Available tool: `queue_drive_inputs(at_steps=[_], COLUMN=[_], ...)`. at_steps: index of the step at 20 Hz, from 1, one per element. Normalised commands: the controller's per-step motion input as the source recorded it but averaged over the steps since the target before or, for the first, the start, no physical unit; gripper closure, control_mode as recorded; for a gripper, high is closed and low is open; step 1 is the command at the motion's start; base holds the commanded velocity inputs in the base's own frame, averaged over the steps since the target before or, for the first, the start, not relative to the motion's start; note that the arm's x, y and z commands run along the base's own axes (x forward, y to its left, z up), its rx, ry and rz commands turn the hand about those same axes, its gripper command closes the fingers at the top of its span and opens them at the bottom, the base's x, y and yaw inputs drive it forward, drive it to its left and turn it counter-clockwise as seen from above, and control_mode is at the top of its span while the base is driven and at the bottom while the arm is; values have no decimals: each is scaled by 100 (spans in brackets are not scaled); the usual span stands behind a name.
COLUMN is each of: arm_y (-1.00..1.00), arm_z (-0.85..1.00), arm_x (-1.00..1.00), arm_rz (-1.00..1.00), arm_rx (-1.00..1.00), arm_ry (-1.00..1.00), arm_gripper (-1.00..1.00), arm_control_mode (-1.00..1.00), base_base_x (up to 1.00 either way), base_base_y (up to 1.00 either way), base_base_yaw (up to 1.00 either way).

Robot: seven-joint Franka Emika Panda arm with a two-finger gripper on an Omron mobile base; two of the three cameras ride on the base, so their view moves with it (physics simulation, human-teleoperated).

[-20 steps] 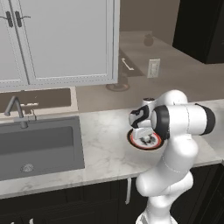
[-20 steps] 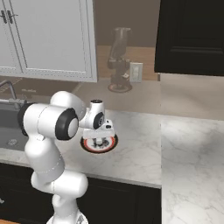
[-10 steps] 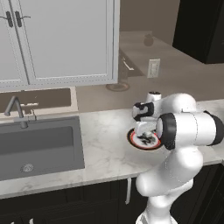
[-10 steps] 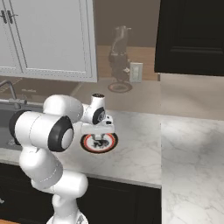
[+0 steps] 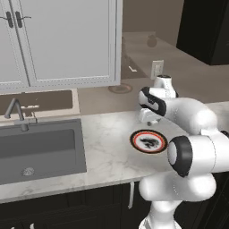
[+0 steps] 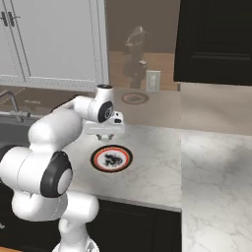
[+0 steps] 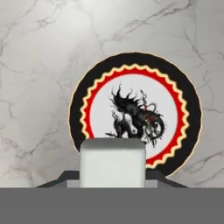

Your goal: Pick up the marshmallow and place it in the cup of hot chocolate on the dining counter.

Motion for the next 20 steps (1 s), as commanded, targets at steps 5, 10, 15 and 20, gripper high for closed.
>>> queue_drive_inputs(at_steps=[5,10,15,20], arm_y=[15,20,49,23], arm_z=[100,94,54,27], arm_x=[-66,-89,-75,-60], arm_rz=[-13,-13,-14,-16], arm_rx=[0,0,0,0], arm_ry=[0,0,-2,-3], arm_gripper=[100,100,100,100], arm_control_mode=[-100,-100,-100,-100], base_base_x=[0,0,0,0], base_base_y=[0,0,0,0], base_base_yaw=[0,0,0,0])
